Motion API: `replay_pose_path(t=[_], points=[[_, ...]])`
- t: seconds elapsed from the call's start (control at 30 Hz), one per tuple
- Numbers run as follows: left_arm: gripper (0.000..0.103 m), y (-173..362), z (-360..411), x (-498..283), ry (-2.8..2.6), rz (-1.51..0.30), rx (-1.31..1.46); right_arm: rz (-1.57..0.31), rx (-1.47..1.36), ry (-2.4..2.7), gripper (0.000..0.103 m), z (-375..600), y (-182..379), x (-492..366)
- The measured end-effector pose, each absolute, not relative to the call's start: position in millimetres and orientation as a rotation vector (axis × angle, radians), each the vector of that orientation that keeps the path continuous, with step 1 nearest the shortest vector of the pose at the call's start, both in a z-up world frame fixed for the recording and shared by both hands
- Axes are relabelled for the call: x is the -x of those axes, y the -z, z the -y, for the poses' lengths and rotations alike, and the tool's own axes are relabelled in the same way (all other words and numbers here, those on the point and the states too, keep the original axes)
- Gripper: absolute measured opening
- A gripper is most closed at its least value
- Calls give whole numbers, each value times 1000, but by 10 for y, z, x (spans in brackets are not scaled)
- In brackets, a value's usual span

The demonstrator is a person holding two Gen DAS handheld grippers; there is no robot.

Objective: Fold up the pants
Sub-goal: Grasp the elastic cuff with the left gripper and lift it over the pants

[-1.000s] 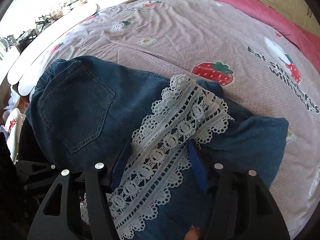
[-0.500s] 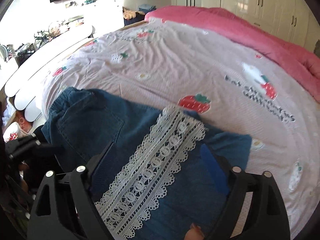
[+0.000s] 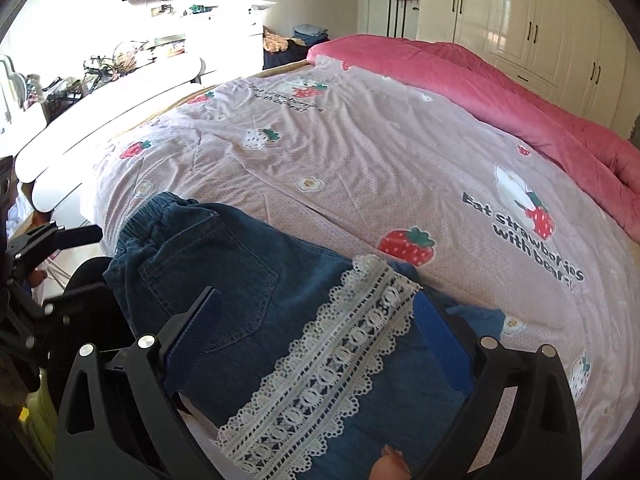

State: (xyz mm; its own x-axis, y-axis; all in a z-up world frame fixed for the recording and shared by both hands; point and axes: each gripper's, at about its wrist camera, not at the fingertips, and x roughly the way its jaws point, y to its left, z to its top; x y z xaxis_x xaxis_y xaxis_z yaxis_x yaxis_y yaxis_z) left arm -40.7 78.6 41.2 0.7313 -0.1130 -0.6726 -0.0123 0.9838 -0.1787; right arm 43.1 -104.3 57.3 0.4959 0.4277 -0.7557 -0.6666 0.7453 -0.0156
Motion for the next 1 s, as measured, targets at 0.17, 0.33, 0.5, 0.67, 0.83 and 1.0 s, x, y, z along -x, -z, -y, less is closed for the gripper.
replay_pose_path(t=[0.17, 0.33, 0.5, 0.67, 0.83, 1.0], points=[[93, -335, -1012, 392, 4, -771, 221, -812, 355, -703, 97, 912, -561, -493], [93, -169, -1169, 358, -27, -816, 262, -844, 362, -747, 98, 688, -493, -630], [93, -47, -1224, 359, -7, -846, 307, -877, 370, -818, 98, 375, -440, -768], [93, 100, -1248, 321, 30, -886, 372, -928, 363, -914, 98, 57, -366, -887], [93, 215, -1233, 279, 41, -904, 395, -989, 401, -1000, 98, -250, -235, -990], [93, 311, -1233, 247, 45, -917, 403, -1050, 429, -1071, 98, -512, -104, -1034]])
